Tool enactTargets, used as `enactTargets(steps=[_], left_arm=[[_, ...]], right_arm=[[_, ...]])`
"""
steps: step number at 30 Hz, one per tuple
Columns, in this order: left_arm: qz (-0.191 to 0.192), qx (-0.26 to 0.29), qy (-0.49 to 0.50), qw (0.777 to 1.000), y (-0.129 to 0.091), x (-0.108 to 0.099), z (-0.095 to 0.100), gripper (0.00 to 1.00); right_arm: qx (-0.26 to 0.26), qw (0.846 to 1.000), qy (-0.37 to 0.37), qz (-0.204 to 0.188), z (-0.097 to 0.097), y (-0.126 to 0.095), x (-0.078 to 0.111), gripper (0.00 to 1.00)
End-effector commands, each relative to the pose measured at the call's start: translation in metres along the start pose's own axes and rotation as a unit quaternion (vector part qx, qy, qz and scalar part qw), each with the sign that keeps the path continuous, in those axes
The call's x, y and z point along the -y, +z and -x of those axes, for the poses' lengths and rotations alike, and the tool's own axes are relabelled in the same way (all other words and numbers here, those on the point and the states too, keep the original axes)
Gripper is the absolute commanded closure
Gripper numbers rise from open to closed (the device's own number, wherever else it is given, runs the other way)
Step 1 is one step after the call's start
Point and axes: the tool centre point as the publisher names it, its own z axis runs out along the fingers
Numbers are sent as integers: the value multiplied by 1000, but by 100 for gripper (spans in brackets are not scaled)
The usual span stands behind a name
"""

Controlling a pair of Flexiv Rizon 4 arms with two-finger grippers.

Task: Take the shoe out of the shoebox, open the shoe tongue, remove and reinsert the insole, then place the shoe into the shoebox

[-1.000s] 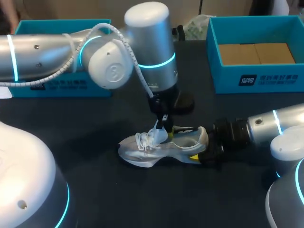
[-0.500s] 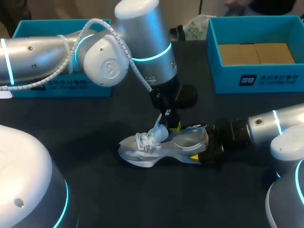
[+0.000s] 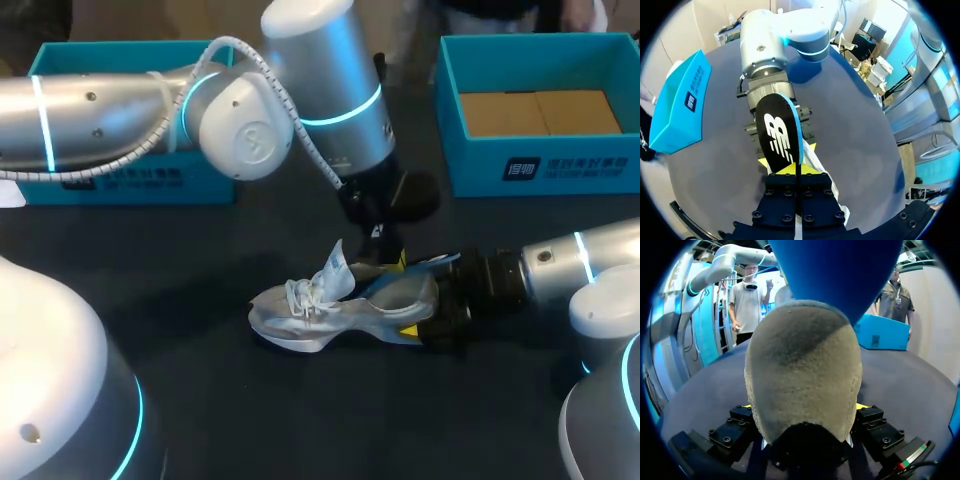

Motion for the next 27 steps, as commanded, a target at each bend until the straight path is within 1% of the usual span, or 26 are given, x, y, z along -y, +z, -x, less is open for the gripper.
enactTargets(steps=[1,6,7,8,10,11,15,16,17,18,21,24,25,26,27], left_arm=[[-2,-7,2,1000,0,0,1,100],[1,-12,1,1000,3,-2,1,99],[0,-11,0,1000,3,-3,0,80],[0,-10,0,1000,3,-3,-1,68],[1,0,2,1000,0,-3,-4,50],[0,5,4,1000,-1,-2,-6,46],[6,35,8,999,-5,1,-12,41],[8,42,7,999,-5,2,-13,37],[10,54,6,998,-5,2,-13,27],[10,57,5,998,-5,3,-13,22],[18,71,-1,997,-5,4,-13,18],[37,120,-23,992,-3,5,-13,9],[35,129,-28,991,-2,5,-13,7],[37,149,-35,987,-2,6,-13,5],[39,155,-36,987,-2,6,-13,5]], right_arm=[[0,1000,1,-2,1,3,1,100],[0,1000,1,-2,1,3,1,100],[0,1000,1,-2,1,3,1,100],[0,1000,1,-2,1,3,1,100],[0,1000,1,-2,1,3,1,100],[0,1000,1,-2,1,3,1,100],[0,1000,1,-2,1,3,1,100],[0,1000,1,-2,1,3,1,100],[0,1000,1,-2,1,3,1,100],[0,1000,1,-2,1,3,1,100],[0,1000,1,-2,1,3,1,100],[0,1000,1,-2,1,3,1,100],[0,1000,1,-2,1,3,1,100],[0,1000,1,-2,1,3,1,100],[0,1000,1,-2,1,3,1,100]])
